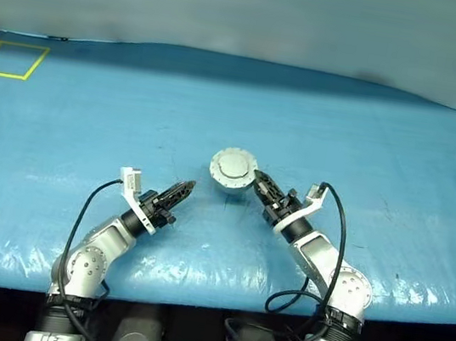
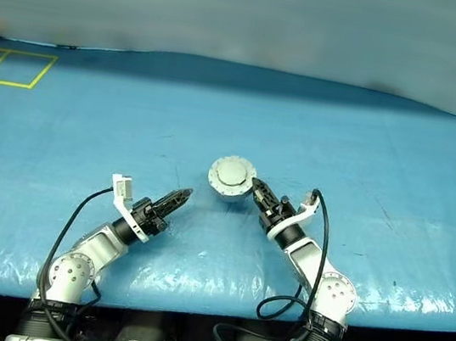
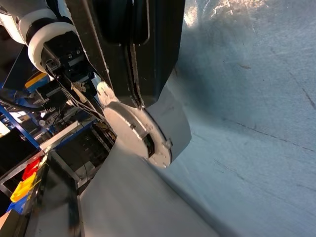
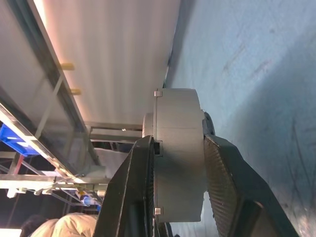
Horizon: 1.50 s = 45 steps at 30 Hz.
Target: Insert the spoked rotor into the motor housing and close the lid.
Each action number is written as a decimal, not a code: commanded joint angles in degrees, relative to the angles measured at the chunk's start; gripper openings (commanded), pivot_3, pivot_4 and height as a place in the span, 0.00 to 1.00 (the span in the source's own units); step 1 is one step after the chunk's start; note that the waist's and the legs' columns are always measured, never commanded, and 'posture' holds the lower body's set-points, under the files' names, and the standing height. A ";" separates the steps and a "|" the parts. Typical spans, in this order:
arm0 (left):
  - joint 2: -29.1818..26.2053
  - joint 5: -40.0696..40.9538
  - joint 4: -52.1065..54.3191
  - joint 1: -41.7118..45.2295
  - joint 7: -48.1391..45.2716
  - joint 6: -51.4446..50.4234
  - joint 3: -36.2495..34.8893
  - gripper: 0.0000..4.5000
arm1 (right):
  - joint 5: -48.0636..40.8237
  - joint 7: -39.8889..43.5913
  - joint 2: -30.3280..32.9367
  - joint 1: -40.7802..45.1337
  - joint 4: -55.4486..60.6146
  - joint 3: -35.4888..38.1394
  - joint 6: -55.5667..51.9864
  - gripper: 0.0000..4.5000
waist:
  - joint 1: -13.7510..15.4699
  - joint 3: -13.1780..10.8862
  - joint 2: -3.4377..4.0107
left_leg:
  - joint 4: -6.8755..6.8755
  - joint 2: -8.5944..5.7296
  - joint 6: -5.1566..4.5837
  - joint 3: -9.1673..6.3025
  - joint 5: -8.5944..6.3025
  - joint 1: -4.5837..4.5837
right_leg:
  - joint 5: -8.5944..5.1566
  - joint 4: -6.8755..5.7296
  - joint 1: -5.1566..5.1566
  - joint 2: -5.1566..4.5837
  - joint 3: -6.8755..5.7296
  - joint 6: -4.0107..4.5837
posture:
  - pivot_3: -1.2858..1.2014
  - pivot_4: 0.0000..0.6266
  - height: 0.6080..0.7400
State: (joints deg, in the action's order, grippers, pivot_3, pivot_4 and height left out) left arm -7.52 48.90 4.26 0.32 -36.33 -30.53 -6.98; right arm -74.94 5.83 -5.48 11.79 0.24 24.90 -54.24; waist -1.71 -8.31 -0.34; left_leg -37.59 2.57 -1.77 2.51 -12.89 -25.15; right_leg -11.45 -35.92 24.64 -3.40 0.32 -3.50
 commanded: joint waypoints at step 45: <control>8.63 17.61 -0.68 6.11 6.02 -11.72 -5.21 0.99 | -12.22 3.83 2.85 -3.75 13.90 -16.90 1.01 0.24 | -0.16 -0.01 -0.03 | -0.23 -0.03 0.00 0.01 0.00 0.00 | 0.21 -0.03 -0.09 0.10 0.14 0.13 | 0.52 0.24 1.00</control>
State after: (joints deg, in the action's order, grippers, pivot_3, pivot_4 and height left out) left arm 0.28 65.94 4.50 6.44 -30.88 -41.03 -13.21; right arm -83.68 5.44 -1.39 6.34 9.49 10.92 -52.88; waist -1.86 -8.32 -0.37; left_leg -37.82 2.54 -1.77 2.52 -12.89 -25.15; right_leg -11.25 -35.94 24.54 -3.30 0.47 -3.37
